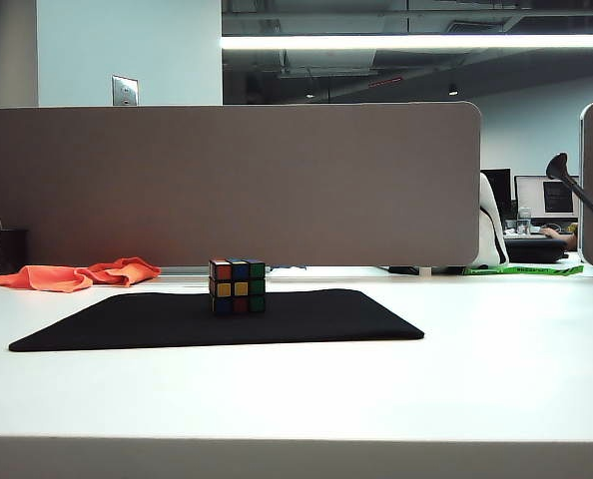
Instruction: Pick up the cube on the right side of the mouse pad, then place it in the center of the mouse pad.
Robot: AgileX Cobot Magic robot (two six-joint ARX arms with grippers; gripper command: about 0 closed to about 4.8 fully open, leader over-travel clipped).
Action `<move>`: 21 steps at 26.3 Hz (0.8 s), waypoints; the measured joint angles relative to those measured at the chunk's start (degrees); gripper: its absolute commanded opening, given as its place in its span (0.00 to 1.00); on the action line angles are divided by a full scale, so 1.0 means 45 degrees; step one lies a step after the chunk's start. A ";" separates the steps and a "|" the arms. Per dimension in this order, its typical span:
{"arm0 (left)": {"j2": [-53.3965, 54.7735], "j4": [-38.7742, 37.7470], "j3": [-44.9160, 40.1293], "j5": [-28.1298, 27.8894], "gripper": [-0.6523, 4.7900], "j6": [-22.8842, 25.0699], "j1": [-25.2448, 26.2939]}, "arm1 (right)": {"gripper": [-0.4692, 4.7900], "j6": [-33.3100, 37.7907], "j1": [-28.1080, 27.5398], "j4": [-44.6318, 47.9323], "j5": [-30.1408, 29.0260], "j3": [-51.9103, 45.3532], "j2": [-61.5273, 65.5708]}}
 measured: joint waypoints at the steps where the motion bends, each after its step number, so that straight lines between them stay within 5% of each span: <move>1: 0.0000 -0.0034 0.0000 -0.0340 0.11 0.0015 0.0000 | 0.09 0.0005 0.0000 0.0000 0.0000 0.0000 0.0000; 8: 0.0000 -0.0821 -0.0005 -0.0816 0.11 0.1637 0.0000 | 0.09 0.0005 0.0000 0.0461 -0.0005 -0.0005 0.0005; 15: 0.0000 -0.1375 -0.0005 0.0505 0.11 0.1627 0.0000 | 0.09 0.0005 0.0000 0.0583 -0.0126 -0.0005 0.0005; 21: 0.0000 -0.1428 -0.0005 0.0442 0.11 0.1375 0.0112 | 0.09 0.0034 0.0000 0.0588 -0.0403 -0.0005 0.0005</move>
